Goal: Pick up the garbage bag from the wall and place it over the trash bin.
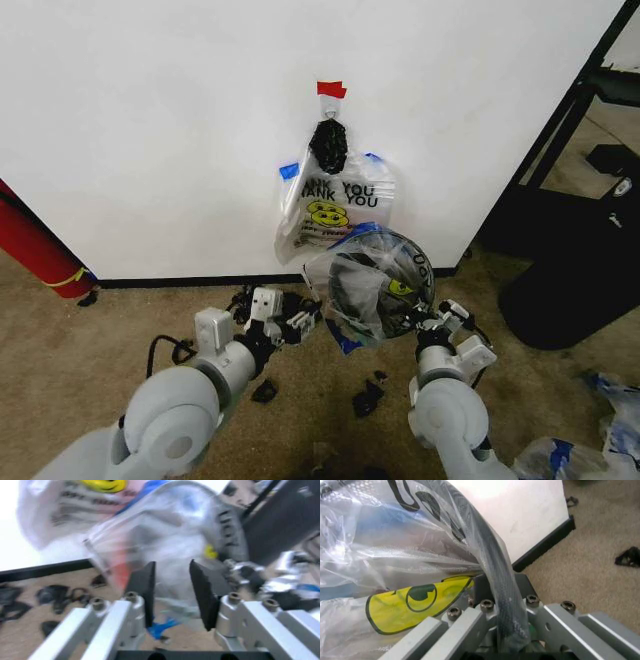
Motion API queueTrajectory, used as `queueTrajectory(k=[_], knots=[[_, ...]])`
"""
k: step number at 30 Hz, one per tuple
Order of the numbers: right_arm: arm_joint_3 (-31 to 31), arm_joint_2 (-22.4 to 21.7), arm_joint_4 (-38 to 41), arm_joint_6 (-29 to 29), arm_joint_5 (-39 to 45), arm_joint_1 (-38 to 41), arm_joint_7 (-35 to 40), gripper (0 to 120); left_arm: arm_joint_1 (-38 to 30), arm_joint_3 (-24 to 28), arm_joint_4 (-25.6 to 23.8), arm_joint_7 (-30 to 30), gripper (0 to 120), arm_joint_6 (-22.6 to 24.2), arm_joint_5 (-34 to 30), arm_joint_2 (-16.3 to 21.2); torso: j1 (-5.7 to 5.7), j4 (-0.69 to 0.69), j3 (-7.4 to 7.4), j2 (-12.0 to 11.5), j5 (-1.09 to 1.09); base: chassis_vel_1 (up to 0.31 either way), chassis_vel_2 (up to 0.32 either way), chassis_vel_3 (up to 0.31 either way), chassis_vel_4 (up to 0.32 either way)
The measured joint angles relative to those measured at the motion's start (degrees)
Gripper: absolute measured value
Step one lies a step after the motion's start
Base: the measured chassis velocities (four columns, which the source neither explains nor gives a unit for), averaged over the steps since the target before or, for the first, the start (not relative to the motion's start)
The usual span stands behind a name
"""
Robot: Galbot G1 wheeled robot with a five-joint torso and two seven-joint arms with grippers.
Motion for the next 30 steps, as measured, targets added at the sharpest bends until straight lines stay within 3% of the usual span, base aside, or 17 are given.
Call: queueTrajectory(k=[5,8,13,14,20,30], knots=[[-0.86,-0.29,-0.28,1.05,-3.25,-0.12,-0.56,0,-3.25,1.18,-0.90,-0.30,3,1.28,-3.52,0.99,0.00,0.01,0.00,0.00,0.00,0.000,0.000,0.000,0.000],[-1.01,-0.13,-0.28,1.33,-3.97,-0.12,-0.62,0,-5.33,2.80,-0.54,-1.11,0,1.88,-4.06,1.39,0.00,0.01,0.00,0.00,0.00,0.000,0.000,0.000,0.000],[-2.84,1.38,-1.37,3.78,-10.23,-0.26,-1.07,0,-22.08,13.90,4.15,-6.10,0,4.58,-11.54,1.49,0.00,0.00,0.01,-0.01,0.02,0.000,0.000,0.000,0.000],[-2.84,1.38,-1.37,3.78,-10.23,-0.26,-1.07,0,-22.08,13.90,4.15,-6.10,0,4.58,-11.54,1.49,0.00,0.00,0.01,-0.01,0.02,0.000,0.000,0.000,0.000],[-3.64,2.75,-1.92,6.40,-15.95,-1.63,-2.49,0,-37.29,27.67,11.05,-9.13,0,5.29,-17.44,-3.74,0.01,-0.02,0.01,-0.01,0.03,0.000,0.000,0.000,0.000],[-3.65,2.66,-2.97,7.03,-16.56,-1.36,-2.64,0,-44.44,32.87,21.09,-14.26,0,5.31,-24.93,-11.45,0.00,-0.01,0.01,-0.01,0.01,0.000,0.000,0.000,0.000]])
